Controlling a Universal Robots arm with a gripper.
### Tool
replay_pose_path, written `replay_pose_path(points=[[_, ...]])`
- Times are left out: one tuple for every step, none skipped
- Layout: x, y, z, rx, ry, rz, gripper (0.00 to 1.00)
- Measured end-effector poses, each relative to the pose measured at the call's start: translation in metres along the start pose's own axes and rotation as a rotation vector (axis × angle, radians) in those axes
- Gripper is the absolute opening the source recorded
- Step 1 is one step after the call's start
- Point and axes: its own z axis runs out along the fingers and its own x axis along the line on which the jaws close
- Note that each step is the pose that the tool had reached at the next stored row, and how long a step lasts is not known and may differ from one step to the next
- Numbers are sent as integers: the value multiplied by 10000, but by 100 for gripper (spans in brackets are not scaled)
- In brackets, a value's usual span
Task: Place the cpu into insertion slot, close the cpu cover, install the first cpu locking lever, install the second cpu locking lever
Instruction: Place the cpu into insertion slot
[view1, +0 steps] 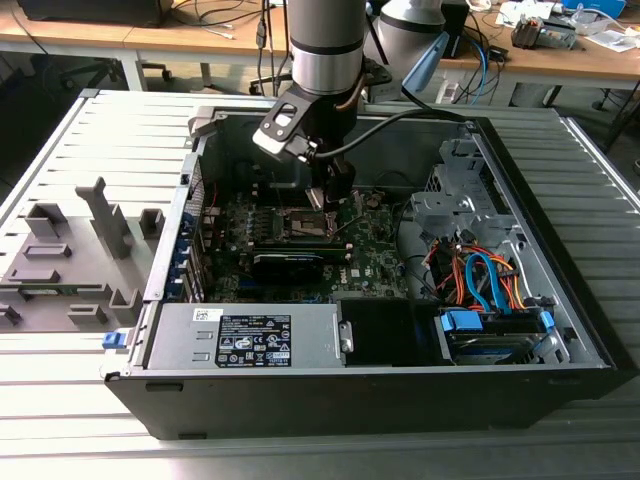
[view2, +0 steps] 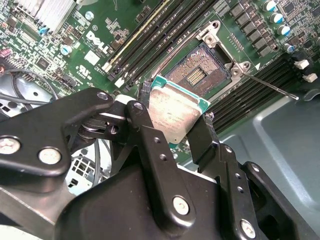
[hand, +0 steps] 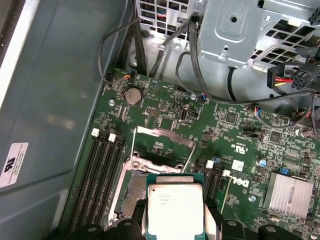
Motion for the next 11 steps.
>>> replay_pose_path(points=[[0,0,0,1,-2,13,54],[0,0,0,2,-5,35,54],[0,0,0,3,-8,56,54],[0,0,0,4,-12,86,54],[0,0,0,4,-13,99,54],[0,0,0,5,-16,111,54],[0,0,0,6,-19,132,54],[0,0,0,7,-22,159,54],[0,0,0,7,-23,172,54],[0,0,0,8,-26,186,54],[0,0,0,10,-29,208,54]])
